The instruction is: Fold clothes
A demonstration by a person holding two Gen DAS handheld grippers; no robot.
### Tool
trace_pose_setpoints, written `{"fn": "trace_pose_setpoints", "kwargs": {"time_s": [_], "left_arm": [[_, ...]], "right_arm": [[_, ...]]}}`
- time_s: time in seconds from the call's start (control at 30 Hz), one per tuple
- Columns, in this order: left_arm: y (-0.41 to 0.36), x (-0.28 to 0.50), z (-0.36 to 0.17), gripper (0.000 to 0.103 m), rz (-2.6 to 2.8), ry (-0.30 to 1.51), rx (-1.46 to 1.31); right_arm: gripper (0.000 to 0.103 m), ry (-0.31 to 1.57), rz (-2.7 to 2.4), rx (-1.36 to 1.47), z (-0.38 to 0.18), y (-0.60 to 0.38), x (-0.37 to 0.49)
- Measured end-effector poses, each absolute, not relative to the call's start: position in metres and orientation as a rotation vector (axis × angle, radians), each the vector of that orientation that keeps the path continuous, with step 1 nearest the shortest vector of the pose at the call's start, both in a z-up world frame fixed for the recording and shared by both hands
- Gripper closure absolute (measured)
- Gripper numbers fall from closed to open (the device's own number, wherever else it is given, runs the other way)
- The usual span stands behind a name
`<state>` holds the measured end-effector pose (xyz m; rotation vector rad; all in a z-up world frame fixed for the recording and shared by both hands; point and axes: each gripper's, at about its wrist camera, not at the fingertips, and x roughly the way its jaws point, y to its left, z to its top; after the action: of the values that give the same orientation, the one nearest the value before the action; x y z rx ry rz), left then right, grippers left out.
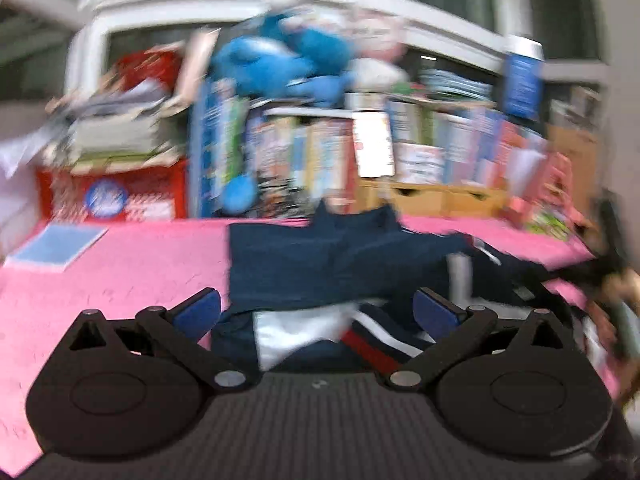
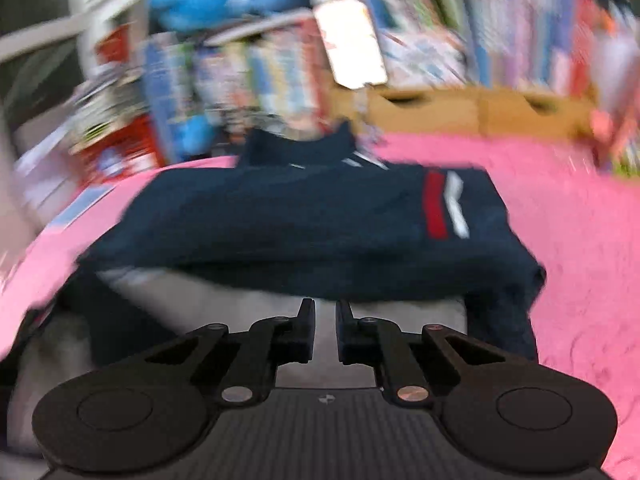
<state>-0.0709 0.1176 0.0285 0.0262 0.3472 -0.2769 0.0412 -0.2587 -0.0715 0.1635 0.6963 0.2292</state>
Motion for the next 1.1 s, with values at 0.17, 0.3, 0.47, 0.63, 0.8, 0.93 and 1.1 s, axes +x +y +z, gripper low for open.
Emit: {"fn": "trace_pose_setpoints", "kwargs": {"time_s": [0.17, 0.3, 0.47, 0.63, 0.8, 0.93, 1.1], "left_arm": [[0.087, -0.100, 0.014, 0.000, -0.399, 0.330, 0.270], [0.072, -0.087, -0.014, 0.000, -0.353, 0.380, 0.409], [0.096, -0.039, -0.014, 0.000, -0.247, 0.460, 0.123], [0.126, 0.006, -0.018, 0.000, -0.116, 0.573, -0.188], [0.125, -0.013, -0.007, 0.000, -0.123, 0.513, -0.094], [0.127, -0.037, 0.003, 0.000, -0.199, 0.470, 0.011], [0.127, -0.048, 0.010, 0.000, -0.374, 0.453, 0.026]], "right_arm": [[0.066, 0.647, 0.328, 0.302, -0.066, -0.302, 0.030], [0.008, 0.520, 0.374, 0.045, -0.044, -0.313, -0.033], [0.000, 0.500, 0.493, -0.337, -0.043, -0.290, -0.099], [0.000, 0.350, 0.594, -0.653, -0.059, -0.243, -0.134], [0.000, 0.308, 0.395, -0.688, -0.063, -0.210, -0.098], [0.000, 0.484, 0.255, -0.364, -0.051, -0.234, -0.035], [0.002, 0.694, 0.146, 0.021, -0.066, -0.287, 0.008]]}}
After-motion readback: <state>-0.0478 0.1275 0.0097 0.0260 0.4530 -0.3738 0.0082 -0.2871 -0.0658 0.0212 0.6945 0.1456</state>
